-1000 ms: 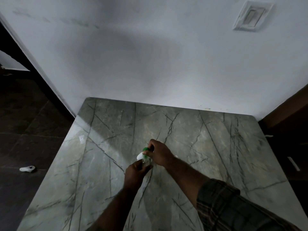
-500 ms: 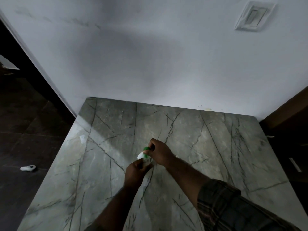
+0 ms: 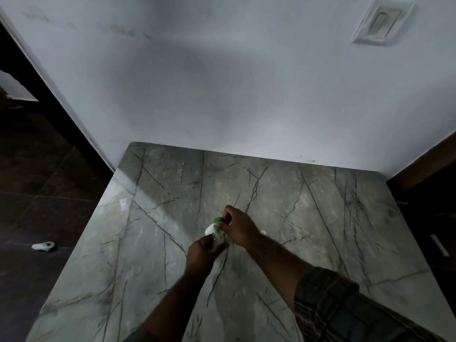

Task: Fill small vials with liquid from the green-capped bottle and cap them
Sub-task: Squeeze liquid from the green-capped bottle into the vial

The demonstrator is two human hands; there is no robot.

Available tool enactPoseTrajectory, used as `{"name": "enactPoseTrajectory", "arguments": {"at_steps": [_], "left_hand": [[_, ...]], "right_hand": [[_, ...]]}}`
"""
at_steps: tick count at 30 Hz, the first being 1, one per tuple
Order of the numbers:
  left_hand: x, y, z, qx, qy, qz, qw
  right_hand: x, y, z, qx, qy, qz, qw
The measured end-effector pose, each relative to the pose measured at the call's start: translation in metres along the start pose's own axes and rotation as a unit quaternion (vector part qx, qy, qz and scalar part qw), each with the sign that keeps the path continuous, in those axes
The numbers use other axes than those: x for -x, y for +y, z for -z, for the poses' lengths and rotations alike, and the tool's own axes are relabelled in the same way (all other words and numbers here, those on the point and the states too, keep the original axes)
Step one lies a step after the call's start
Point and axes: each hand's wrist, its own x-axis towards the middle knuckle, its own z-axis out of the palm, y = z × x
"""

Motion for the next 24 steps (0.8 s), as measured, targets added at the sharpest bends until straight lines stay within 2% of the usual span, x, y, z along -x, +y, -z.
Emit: {"name": "enactPoseTrajectory", "arguments": {"at_steps": [16,24], "left_hand": [[-0.005,-0.002,0.000,-0.042,-0.018,-0.002,0.999],[-0.008,0.003,0.002,-0.004,-0.006,0.009,1.000]], "right_hand": [[-0.001,0.002,-0.007,-0.015,0.011,-0.023,1.000],[-0.003,-0.005,-0.001,-0.014,0.008,-0.029,0.999]]}}
